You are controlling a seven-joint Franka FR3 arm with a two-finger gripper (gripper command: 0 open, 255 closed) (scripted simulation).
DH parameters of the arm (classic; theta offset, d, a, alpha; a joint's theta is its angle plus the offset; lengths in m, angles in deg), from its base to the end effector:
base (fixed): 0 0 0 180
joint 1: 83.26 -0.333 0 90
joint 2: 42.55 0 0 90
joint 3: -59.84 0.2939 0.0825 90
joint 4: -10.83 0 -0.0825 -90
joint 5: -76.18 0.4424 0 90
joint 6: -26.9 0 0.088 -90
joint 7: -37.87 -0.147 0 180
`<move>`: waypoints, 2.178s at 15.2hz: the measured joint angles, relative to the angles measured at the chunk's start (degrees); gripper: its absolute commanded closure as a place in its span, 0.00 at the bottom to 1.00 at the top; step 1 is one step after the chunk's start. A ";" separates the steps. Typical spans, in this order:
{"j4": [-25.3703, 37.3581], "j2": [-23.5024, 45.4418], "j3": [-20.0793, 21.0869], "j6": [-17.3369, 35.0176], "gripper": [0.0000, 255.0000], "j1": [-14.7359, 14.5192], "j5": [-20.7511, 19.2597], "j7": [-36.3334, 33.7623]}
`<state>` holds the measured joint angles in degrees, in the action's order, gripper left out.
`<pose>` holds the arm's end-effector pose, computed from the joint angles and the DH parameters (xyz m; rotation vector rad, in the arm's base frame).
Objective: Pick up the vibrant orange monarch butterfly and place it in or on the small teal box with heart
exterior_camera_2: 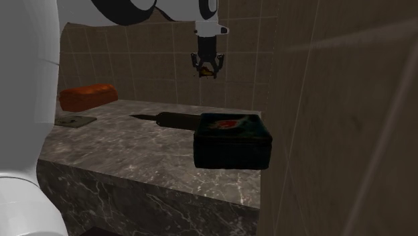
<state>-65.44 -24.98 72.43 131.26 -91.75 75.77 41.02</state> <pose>0.6849 0.2423 0.5171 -2.9797 -0.6161 -0.2740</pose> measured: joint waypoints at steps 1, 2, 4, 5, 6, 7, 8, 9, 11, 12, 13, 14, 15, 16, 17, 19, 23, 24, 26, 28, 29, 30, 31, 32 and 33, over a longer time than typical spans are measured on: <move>-2.26 -1.72 -0.10 0.54 1.00 0.60 0.50 0.63; -5.08 -3.86 -0.27 1.22 1.00 1.38 1.15 1.52; -11.39 -8.10 -0.87 3.26 1.00 3.10 2.59 3.86; -13.59 -10.00 -1.24 3.50 1.00 3.86 3.23 5.04; -15.75 -11.78 -1.59 3.87 1.00 4.49 3.81 6.12; -18.71 -14.17 -2.10 4.37 1.00 5.28 4.57 7.49; -20.65 -15.94 -2.55 4.50 1.00 5.86 5.10 8.63; -22.99 -17.72 -3.03 5.01 1.00 6.39 5.62 9.80; -26.52 -20.88 -3.99 5.18 1.00 7.30 6.49 11.89; -29.08 -22.88 -4.66 5.66 1.00 7.84 6.97 13.26; -30.72 -24.29 -5.41 5.77 1.00 8.41 7.34 14.69; -32.94 -26.00 -6.04 6.17 1.00 8.83 7.67 15.90; -33.84 -27.18 -6.67 5.75 1.00 9.24 7.88 16.98; -35.45 -28.69 -7.42 5.70 1.00 9.70 8.11 18.25; -37.23 -30.41 -8.22 5.60 1.00 10.16 8.31 19.57; -39.91 -32.80 -9.79 5.59 1.00 11.04 8.47 22.08; -45.19 -38.17 -12.92 4.91 1.00 12.67 8.30 26.71; -46.13 -39.06 -13.83 4.76 1.00 13.14 8.13 27.99; -48.27 -40.75 -15.10 4.99 1.00 13.81 7.89 29.82; -49.94 -41.33 -15.35 6.00 1.00 13.93 7.87 30.34; -50.62 -41.26 -15.37 6.74 1.00 13.94 7.91 30.47; -51.34 -41.27 -15.38 7.44 1.00 13.94 7.94 30.60; -52.10 -41.15 -15.47 8.28 1.00 13.97 7.97 30.84; -52.70 -41.08 -15.44 8.94 1.00 13.95 8.02 30.88; -53.42 -41.11 -15.49 9.62 1.00 13.97 8.04 31.06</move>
<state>-118.86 -66.09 56.93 140.88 -77.79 83.81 72.08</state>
